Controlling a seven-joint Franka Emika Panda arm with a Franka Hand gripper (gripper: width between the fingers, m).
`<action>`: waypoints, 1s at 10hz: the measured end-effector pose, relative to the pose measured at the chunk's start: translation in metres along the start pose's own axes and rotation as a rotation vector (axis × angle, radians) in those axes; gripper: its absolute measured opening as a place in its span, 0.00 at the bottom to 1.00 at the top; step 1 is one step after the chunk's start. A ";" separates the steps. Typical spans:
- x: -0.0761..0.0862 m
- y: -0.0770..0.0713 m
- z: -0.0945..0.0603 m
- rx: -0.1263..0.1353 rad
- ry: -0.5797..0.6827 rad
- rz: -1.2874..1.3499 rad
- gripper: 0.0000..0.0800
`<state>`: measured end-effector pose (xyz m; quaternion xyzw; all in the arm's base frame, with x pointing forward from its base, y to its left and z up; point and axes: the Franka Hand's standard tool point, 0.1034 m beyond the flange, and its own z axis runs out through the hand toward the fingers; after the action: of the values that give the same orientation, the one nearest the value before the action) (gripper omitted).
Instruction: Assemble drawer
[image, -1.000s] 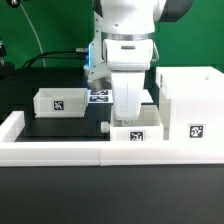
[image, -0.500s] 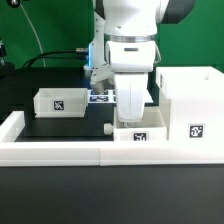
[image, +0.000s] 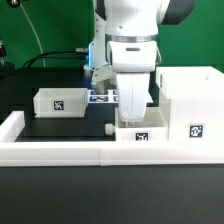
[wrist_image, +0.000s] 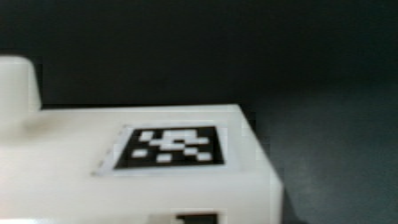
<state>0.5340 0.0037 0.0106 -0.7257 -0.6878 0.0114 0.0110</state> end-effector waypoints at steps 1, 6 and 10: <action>0.001 0.000 0.000 0.000 -0.002 -0.007 0.05; 0.000 0.000 0.001 -0.005 -0.002 0.002 0.05; 0.005 -0.001 0.002 -0.023 -0.001 -0.007 0.05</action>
Offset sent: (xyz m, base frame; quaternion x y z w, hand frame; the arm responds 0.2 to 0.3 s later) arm 0.0000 0.0000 0.0000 0.0000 0.0000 0.0000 1.0000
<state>0.5331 0.0091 0.0087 -0.7233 -0.6905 0.0037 0.0023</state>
